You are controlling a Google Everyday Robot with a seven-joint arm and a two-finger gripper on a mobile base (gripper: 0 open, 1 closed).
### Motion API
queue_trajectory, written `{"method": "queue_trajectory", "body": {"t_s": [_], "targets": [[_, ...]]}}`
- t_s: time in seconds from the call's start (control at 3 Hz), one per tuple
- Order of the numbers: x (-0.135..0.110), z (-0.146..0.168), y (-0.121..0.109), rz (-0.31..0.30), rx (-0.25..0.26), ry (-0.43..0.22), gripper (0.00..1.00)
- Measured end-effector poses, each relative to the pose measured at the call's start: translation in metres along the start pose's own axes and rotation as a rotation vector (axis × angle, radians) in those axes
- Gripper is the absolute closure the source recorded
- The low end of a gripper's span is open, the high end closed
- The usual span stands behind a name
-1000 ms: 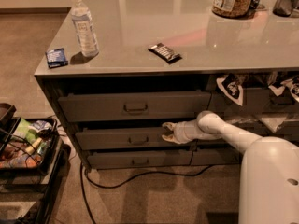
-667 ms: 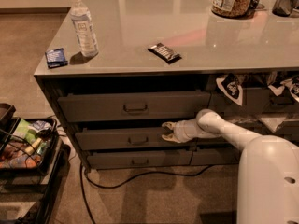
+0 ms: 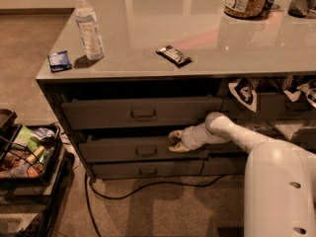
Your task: Open middle drawer
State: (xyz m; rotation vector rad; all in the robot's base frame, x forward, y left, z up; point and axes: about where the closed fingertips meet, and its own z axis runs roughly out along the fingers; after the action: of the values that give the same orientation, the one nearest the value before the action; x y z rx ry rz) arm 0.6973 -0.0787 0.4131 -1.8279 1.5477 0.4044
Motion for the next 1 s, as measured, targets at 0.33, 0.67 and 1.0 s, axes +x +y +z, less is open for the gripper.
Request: {"method": "queue_trajectory", "body": {"t_s": [0.33, 0.67, 1.0], "targets": [[-0.013, 0.001, 0.018, 0.027, -0.058, -0.033, 0.71], [-0.014, -0.002, 0.020, 0.027, -0.058, -0.033, 0.70], [-0.022, -0.001, 0.035, 0.033, -0.093, -0.042, 0.71]]}}
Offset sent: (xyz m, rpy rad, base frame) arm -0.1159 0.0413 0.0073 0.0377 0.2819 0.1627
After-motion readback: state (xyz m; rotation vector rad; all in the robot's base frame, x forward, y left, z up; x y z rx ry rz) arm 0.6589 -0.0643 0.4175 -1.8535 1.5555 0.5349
